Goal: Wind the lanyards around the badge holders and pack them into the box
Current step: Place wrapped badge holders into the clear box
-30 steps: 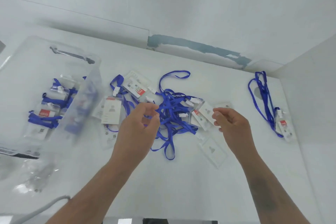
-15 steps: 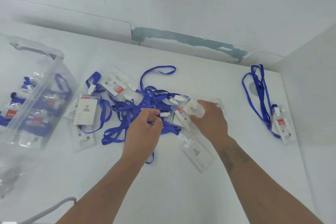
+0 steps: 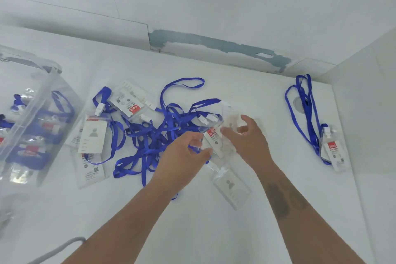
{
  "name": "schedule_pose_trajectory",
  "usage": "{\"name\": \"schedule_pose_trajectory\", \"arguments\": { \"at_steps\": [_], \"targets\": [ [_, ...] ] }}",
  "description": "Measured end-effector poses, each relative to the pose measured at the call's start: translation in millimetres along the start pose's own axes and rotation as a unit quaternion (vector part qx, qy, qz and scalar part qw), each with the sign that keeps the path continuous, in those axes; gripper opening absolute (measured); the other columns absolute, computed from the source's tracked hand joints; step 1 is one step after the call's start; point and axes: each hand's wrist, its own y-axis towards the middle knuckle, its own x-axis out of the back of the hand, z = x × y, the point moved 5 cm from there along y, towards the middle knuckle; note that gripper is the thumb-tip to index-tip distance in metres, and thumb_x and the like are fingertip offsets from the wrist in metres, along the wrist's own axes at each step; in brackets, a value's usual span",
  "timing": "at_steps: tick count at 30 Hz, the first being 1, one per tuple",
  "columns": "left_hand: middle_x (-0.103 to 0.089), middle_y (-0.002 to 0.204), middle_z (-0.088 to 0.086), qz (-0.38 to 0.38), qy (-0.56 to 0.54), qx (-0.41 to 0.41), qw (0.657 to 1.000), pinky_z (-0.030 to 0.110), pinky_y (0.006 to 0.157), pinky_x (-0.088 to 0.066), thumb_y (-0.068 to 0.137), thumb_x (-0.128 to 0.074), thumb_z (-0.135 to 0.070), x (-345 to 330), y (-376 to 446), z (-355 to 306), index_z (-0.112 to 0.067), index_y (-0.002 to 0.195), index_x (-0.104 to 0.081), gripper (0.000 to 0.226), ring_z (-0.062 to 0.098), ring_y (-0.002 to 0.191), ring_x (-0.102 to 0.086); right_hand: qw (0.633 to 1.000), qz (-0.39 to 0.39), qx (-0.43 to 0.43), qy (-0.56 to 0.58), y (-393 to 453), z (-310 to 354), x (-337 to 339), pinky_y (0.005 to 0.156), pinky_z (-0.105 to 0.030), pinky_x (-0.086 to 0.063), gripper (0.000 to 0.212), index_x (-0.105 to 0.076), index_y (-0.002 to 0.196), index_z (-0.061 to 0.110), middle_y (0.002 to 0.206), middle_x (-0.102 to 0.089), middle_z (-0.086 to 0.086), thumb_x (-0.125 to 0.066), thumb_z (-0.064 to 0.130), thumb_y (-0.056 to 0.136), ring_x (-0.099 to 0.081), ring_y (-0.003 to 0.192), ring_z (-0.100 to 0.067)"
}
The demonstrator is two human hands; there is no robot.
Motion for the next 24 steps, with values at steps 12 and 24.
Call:
{"name": "schedule_pose_trajectory", "arguments": {
  "at_steps": [12,24],
  "targets": [
    [-0.065,0.065,-0.022,-0.054,-0.064,-0.12,0.989,0.014,0.059,-0.045,0.095,-0.06,-0.028,33.3,-23.4,-52.8,-0.031,0.09,-0.073,0.014,-0.004,0.055,-0.056,0.969,0.053,-0.008,0.24,-66.6,17.7,18.5,0.085,-0.032,-0.055,0.027,-0.061,0.121,0.036,0.119,-0.067,0.009,-0.055,0.043,0.096,-0.065,0.107,-0.009],
    [-0.076,0.099,0.007,0.064,-0.481,0.009,0.875,0.022,0.051,-0.056,0.095,-0.058,-0.014,70.2,-4.5,-70.4,-0.008,0.103,-0.069,0.015,0.02,0.074,-0.072,0.937,0.115,0.11,0.312,-92.1,61.9,3.9,0.089,-0.031,-0.048,0.04,-0.071,0.093,0.014,0.065,-0.061,0.003,-0.034,0.022,0.106,-0.056,0.069,-0.014]
  ]
}}
